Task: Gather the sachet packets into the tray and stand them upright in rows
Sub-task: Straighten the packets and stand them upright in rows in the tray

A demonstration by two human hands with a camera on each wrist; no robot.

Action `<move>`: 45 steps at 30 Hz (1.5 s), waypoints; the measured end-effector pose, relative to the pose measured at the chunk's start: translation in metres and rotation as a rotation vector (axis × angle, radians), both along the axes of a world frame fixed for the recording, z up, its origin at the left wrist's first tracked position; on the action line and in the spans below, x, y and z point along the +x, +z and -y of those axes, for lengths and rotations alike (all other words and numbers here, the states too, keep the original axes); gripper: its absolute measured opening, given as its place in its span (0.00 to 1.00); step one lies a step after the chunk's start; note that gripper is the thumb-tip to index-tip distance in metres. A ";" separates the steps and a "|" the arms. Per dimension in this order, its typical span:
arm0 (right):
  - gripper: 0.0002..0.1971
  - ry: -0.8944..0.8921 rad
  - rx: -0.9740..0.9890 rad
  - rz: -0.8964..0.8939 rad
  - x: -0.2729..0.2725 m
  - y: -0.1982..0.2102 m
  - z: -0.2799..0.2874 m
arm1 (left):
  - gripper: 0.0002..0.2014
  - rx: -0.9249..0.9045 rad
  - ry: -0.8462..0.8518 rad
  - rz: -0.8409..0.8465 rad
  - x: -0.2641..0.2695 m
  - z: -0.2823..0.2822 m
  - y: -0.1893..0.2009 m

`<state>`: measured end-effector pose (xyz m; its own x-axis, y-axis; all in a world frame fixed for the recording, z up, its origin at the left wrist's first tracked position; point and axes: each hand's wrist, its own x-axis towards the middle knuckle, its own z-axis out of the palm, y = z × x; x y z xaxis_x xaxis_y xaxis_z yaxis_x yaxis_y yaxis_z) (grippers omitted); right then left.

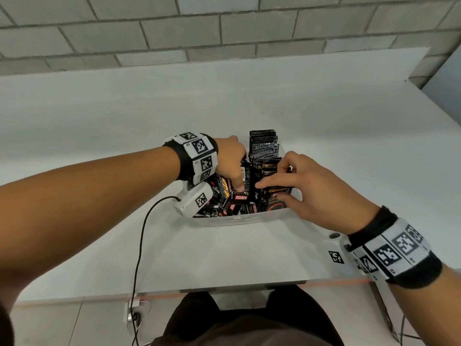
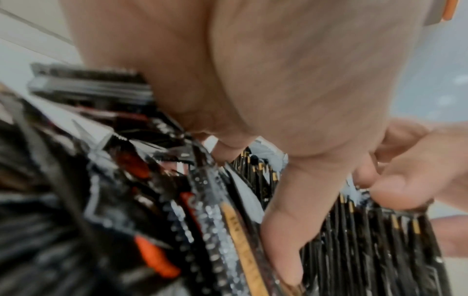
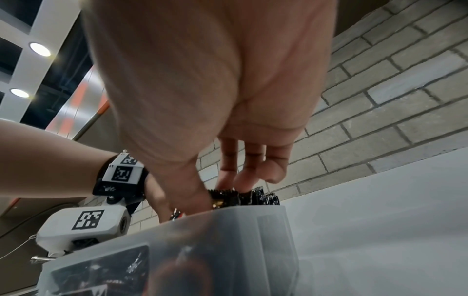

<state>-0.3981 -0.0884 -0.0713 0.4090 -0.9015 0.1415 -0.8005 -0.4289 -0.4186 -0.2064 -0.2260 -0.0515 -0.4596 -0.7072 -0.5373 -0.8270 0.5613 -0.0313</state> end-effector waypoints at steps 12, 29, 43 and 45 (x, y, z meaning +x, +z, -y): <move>0.19 -0.028 0.037 0.034 0.002 0.004 0.003 | 0.38 0.131 0.089 -0.286 0.018 0.009 0.016; 0.23 -0.061 0.015 0.007 0.003 0.005 0.001 | 0.36 0.334 0.537 -1.322 0.076 0.000 0.041; 0.19 -0.116 -0.058 0.400 0.046 0.054 -0.001 | 0.22 0.672 0.873 -1.788 0.053 -0.041 0.054; 0.21 -0.114 -0.063 0.479 0.060 0.059 0.001 | 0.22 0.732 0.899 -1.811 0.045 -0.047 0.053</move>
<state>-0.3376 -0.0892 -0.0119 0.1841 -0.9204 0.3449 -0.5680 -0.3860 -0.7269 -0.1609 -0.1786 0.0011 -0.3943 -0.8934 -0.2153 0.3281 -0.3557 0.8751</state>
